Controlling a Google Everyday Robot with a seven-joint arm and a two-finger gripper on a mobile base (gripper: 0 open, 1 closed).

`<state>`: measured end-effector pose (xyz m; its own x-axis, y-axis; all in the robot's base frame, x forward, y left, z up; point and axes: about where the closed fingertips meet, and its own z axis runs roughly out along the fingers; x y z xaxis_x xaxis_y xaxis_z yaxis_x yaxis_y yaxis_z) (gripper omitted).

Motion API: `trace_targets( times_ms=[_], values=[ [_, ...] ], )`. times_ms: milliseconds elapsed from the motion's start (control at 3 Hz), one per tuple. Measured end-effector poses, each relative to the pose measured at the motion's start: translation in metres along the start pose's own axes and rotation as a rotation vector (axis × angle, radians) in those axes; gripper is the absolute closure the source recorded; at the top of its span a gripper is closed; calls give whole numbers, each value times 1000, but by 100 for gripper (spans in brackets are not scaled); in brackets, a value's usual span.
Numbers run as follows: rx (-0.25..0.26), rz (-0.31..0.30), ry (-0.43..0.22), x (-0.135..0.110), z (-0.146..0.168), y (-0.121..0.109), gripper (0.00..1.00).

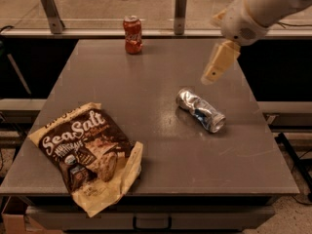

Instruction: Knock coke can over

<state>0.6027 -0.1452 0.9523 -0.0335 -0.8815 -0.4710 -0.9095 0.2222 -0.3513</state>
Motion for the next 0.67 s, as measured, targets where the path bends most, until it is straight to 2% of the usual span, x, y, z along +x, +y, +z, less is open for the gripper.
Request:
trace_targets(
  times_ms=[333,667],
  values=[
    [20,8,-82,-48,19,-32,0],
    [20,8,-82,-48,19,-32,0]
  ],
)
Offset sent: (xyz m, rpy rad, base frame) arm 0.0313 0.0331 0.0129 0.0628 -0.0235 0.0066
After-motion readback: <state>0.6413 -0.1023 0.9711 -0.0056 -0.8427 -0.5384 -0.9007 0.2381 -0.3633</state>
